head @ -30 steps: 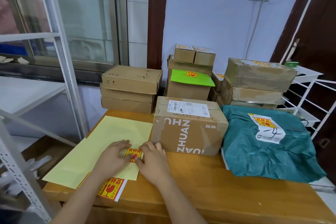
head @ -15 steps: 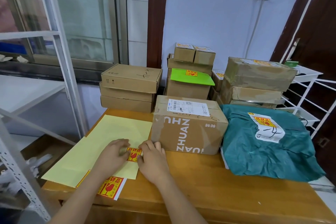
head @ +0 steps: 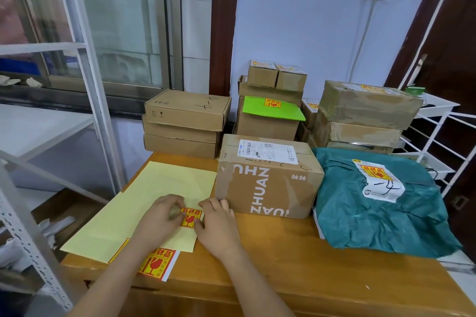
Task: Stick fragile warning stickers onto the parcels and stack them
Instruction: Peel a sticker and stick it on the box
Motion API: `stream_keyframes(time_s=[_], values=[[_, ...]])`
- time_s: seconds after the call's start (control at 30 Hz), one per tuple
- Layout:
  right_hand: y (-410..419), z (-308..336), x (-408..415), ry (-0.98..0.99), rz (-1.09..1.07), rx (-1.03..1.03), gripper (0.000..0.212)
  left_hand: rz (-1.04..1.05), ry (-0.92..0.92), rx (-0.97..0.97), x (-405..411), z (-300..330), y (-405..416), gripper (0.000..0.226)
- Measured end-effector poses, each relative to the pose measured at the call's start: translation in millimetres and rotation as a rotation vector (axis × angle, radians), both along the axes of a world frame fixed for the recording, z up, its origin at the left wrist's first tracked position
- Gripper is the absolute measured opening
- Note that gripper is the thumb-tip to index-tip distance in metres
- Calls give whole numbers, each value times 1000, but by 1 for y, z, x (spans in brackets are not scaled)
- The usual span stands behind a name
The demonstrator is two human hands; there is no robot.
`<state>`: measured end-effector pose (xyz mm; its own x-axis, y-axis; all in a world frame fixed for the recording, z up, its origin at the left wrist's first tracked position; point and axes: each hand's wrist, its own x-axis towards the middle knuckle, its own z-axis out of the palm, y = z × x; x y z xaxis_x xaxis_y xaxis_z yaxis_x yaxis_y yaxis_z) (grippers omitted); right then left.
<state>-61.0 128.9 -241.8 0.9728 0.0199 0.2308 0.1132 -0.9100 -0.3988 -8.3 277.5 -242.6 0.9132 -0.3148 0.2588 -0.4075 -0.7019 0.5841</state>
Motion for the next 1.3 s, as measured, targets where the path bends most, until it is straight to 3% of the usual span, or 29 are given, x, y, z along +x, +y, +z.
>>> stream_keyframes(time_s=[0.23, 0.5, 1.3], values=[[-1, 1, 0, -6, 2, 5, 43, -63, -27, -78, -3, 3, 2, 17], [0, 0, 0, -10, -2, -24, 43, -97, 92, -235, -8, 7, 3, 13], [0, 0, -5, 30, 17, -38, 54, 62, 150, -378, -9, 10, 6, 5]])
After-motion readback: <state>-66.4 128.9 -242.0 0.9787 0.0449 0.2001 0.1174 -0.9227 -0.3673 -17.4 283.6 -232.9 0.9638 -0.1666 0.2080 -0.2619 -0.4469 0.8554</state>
